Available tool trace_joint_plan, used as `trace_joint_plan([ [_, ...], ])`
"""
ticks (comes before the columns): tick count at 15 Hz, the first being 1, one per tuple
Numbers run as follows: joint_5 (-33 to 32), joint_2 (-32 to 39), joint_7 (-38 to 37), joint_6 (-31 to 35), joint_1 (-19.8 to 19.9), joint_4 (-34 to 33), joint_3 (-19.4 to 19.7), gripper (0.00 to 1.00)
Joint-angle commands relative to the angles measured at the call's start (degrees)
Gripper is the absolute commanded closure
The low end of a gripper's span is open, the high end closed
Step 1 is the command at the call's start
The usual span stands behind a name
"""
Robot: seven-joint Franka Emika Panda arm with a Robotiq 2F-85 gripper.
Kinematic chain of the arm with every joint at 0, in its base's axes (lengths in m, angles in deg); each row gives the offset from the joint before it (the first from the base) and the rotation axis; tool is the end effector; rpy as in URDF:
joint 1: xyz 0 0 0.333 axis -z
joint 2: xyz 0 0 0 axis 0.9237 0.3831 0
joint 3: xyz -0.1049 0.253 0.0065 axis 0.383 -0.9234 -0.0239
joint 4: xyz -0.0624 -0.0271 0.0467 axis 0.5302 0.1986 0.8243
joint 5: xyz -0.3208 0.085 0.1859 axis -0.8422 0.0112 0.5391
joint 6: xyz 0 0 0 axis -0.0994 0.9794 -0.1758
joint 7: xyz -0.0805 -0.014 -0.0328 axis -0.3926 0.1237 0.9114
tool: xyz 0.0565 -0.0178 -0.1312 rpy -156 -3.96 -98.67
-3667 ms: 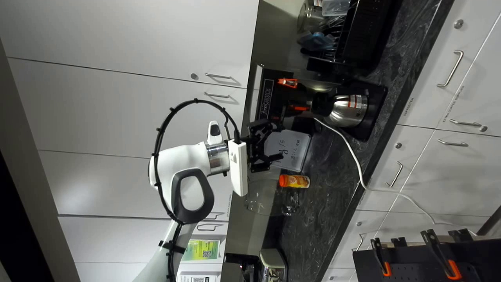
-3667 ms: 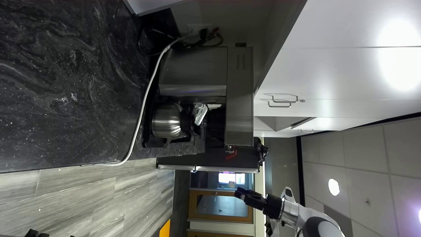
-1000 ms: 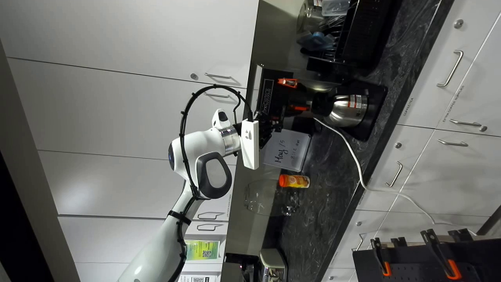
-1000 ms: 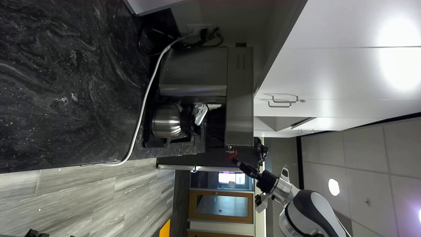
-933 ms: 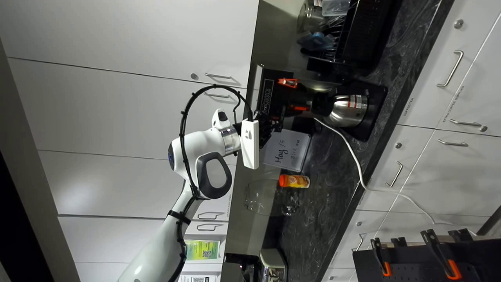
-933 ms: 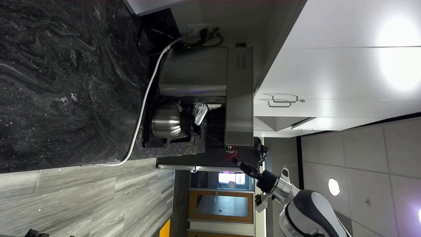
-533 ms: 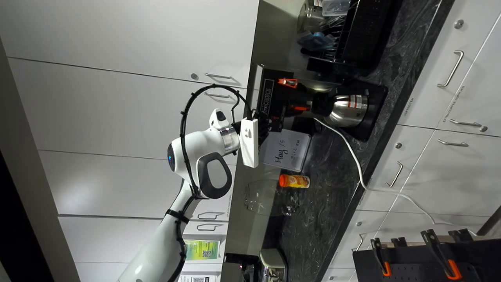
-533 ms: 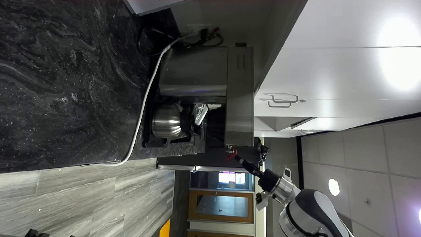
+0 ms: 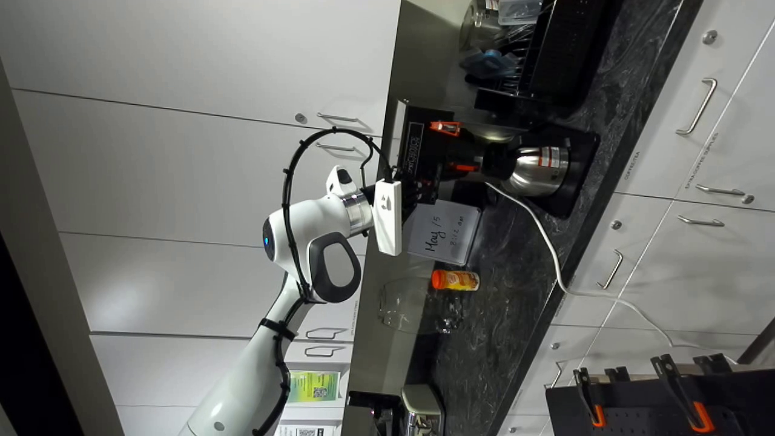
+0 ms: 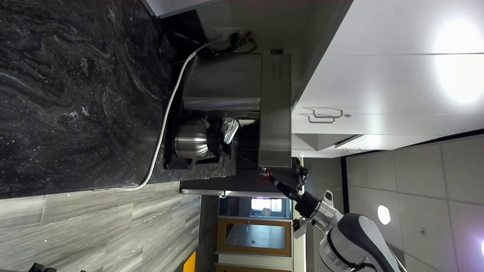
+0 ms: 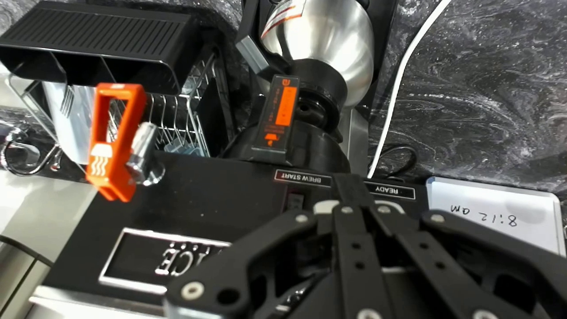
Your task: Turn on the coffeemaker
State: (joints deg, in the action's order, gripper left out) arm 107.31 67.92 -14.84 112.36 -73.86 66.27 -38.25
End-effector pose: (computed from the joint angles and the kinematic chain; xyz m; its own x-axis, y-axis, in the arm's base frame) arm 0.4943 -0.0969 0.4498 0.6429 0.5388 0.5443 0.5250 -0.8275 0.1989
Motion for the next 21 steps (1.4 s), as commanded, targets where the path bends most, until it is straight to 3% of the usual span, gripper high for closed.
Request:
trace_joint_plan([
  [1, 1.71, 1.59, 1.7, 2.09, -0.16, -1.33, 0.03, 1.0],
  [21, 6.89, 5.21, 4.64, -2.27, -0.11, -5.2, -0.17, 1.0],
])
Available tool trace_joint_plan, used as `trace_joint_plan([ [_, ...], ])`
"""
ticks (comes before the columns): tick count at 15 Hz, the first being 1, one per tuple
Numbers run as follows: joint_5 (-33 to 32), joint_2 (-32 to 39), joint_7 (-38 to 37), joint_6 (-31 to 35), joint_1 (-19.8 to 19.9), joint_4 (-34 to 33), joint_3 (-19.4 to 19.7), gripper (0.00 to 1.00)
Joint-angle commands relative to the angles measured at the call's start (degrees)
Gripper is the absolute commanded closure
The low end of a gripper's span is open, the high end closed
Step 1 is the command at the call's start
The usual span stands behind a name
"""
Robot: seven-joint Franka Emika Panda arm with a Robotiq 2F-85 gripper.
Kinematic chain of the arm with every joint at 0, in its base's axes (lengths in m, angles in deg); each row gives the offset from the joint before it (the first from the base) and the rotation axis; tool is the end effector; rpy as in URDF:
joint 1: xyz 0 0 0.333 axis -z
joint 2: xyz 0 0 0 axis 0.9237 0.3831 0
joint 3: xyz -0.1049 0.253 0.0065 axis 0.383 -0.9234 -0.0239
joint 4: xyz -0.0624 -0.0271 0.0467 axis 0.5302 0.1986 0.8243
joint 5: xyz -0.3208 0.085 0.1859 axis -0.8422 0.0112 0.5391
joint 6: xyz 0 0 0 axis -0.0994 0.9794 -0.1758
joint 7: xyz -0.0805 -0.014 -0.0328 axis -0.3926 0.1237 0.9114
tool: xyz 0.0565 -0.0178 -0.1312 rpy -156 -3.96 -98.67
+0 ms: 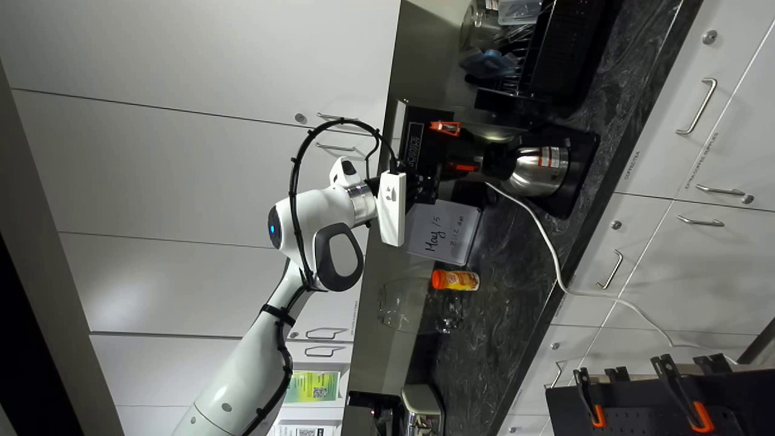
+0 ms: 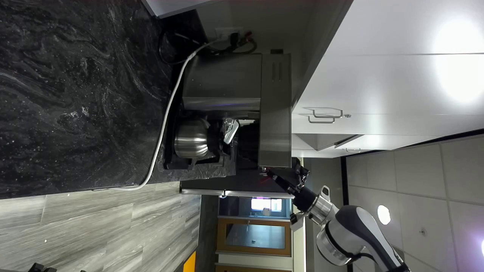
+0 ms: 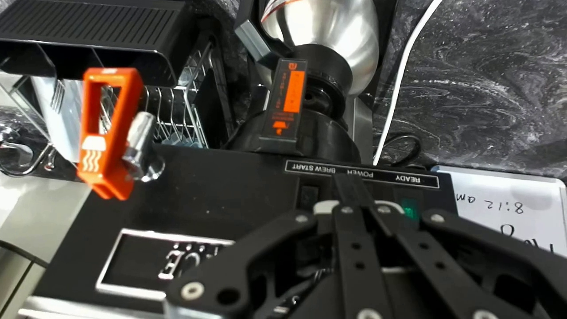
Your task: Turn on the coffeemaker
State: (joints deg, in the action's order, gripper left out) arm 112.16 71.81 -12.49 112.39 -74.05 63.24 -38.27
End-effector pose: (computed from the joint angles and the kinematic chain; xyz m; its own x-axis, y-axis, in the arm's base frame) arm 0.5109 -0.0980 0.4441 0.6454 0.5154 0.5638 0.5198 -0.8371 0.1703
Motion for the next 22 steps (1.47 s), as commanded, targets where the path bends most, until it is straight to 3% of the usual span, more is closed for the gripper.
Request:
trace_joint_plan([
  [1, 2.22, 1.49, 2.37, -2.53, 0.08, -2.33, -0.23, 1.0],
  [8, 3.46, 2.68, 3.0, -2.8, -0.14, -3.3, -0.54, 1.0],
  [16, 8.04, 3.82, 9.18, -1.4, -0.49, -3.8, -0.8, 1.0],
  [22, 2.56, -0.75, 3.83, -3.23, 3.08, -1.08, -3.16, 1.0],
])
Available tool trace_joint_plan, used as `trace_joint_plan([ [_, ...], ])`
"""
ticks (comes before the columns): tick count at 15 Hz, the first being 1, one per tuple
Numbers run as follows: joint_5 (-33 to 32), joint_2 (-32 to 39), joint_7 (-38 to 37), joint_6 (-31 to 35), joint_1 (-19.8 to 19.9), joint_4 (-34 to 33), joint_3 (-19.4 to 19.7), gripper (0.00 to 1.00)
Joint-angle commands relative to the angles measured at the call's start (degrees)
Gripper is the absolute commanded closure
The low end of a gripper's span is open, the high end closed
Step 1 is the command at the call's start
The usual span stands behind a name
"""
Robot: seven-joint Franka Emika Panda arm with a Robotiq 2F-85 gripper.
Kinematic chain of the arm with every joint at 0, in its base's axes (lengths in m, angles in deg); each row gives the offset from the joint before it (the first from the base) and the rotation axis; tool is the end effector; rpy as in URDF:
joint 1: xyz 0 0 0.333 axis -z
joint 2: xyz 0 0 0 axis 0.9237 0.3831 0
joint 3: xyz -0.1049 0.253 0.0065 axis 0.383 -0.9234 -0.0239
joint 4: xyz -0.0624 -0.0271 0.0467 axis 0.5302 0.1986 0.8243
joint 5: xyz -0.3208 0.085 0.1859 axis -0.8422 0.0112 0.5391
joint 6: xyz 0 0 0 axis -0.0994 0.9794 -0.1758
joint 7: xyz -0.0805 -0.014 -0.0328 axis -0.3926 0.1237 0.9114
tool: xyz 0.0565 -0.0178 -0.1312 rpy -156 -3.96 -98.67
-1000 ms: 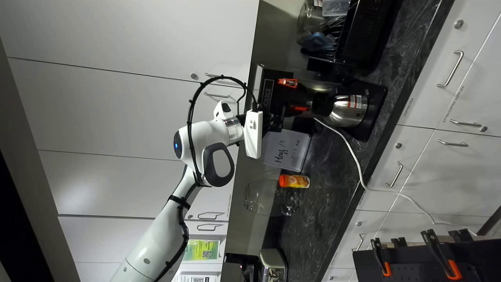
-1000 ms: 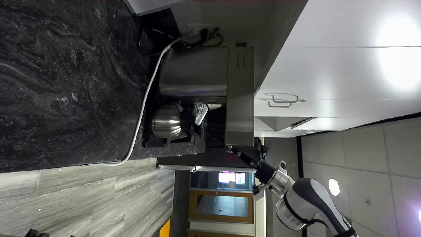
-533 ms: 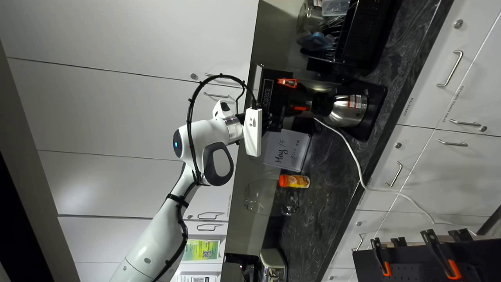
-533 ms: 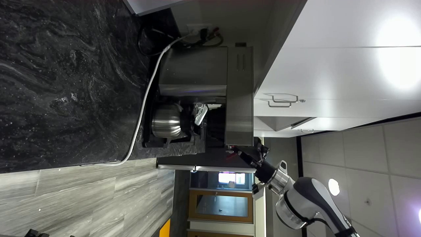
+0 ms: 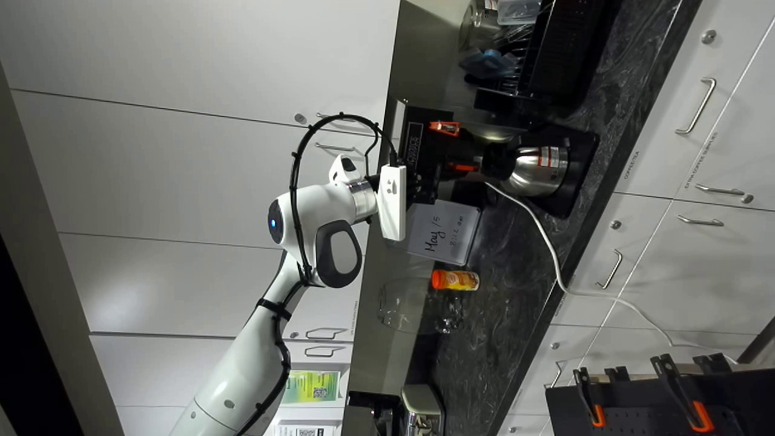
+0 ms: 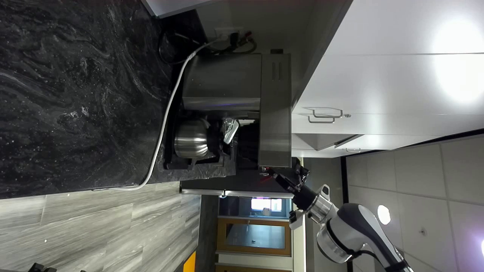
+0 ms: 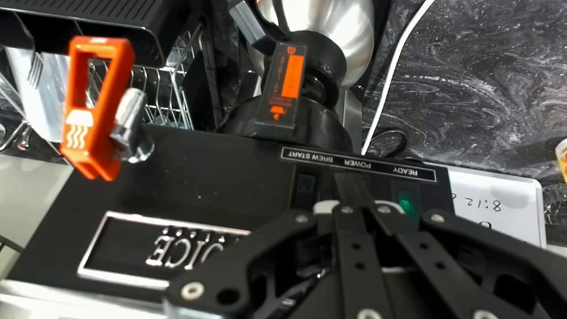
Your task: Turn on the coffeemaker
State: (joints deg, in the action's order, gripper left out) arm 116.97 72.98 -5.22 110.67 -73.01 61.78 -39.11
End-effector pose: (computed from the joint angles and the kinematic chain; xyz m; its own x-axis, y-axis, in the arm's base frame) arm 0.5154 -0.0979 0.4441 0.5975 0.5583 0.5756 0.5756 -0.7984 0.1769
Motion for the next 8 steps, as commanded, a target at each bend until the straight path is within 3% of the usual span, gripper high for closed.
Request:
trace_joint_plan([
  [1, -2.86, -2.95, -4.51, -3.36, 2.37, 0.59, -2.55, 1.0],
  [8, -11.22, -10.51, -13.14, -8.56, 4.17, 3.46, -5.01, 1.0],
])
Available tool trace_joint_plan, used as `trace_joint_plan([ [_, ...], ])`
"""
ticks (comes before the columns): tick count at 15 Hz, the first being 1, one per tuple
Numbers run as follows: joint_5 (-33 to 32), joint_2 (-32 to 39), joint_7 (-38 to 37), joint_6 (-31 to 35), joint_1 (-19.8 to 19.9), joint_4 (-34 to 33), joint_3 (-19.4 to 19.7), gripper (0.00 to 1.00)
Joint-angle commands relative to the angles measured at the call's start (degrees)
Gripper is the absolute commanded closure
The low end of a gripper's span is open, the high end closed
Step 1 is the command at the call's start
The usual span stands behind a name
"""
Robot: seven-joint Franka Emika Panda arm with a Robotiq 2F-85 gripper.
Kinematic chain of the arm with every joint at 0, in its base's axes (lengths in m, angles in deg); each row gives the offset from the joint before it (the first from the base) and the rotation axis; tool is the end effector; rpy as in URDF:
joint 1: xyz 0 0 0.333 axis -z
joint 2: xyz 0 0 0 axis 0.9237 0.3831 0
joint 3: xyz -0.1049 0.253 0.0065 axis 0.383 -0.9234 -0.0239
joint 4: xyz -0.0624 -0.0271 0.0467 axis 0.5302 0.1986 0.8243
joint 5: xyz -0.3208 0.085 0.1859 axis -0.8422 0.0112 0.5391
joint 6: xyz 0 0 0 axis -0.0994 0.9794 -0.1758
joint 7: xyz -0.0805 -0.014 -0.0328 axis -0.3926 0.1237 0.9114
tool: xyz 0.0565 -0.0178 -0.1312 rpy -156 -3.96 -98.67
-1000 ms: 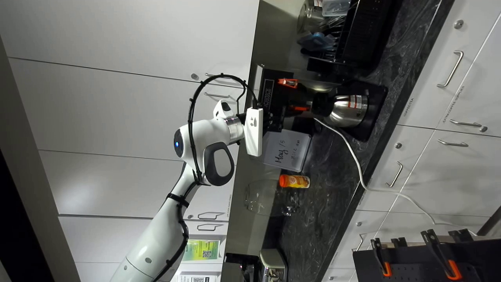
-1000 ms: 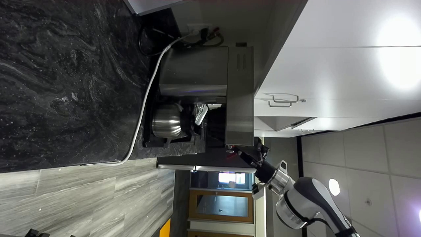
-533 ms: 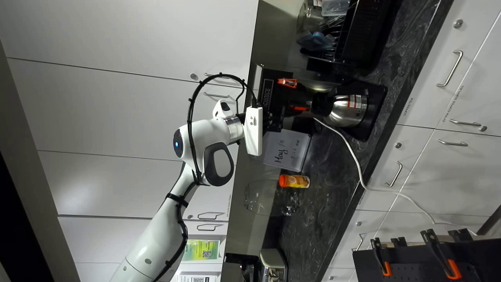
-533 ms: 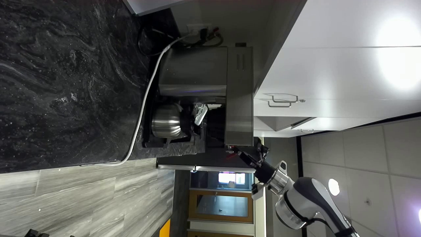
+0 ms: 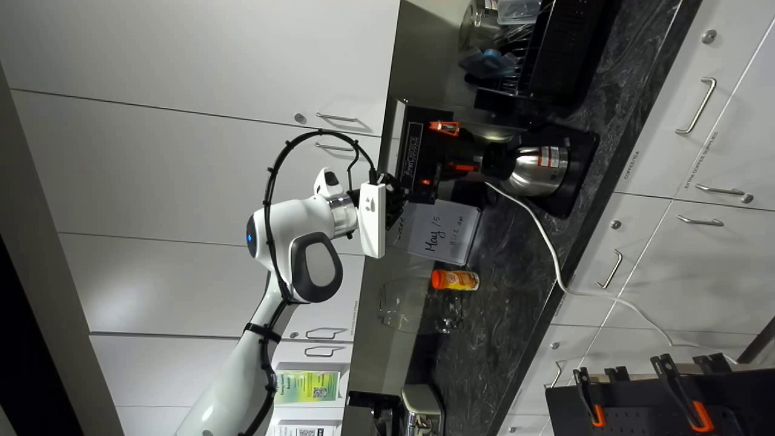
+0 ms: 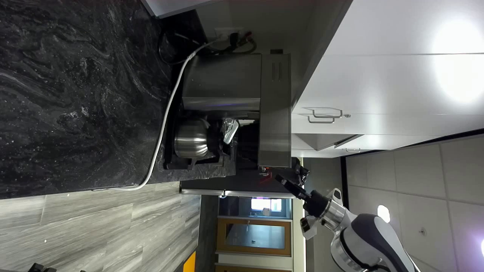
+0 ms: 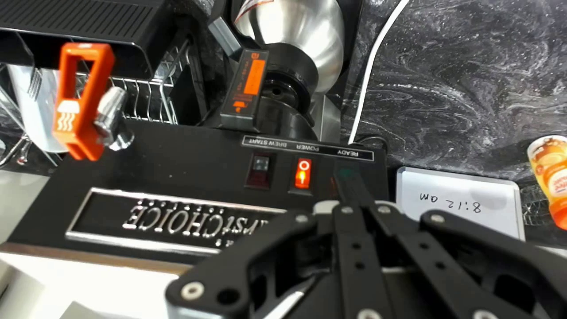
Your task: Turn on the coffeemaker
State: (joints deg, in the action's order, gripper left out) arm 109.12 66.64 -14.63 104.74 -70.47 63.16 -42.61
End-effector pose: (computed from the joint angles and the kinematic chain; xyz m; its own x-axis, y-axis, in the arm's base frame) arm 0.4913 -0.0810 0.4747 0.6365 0.5534 0.5373 0.5698 -0.8068 0.1560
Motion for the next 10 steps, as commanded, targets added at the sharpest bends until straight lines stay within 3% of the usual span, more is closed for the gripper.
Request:
trace_joint_plan([
  [1, -4.5, -5.01, -4.8, -3.41, 1.72, 2.41, -1.66, 1.0],
  [10, -8.11, -9.24, -6.98, -6.27, 0.67, 4.75, -1.25, 1.0],
])
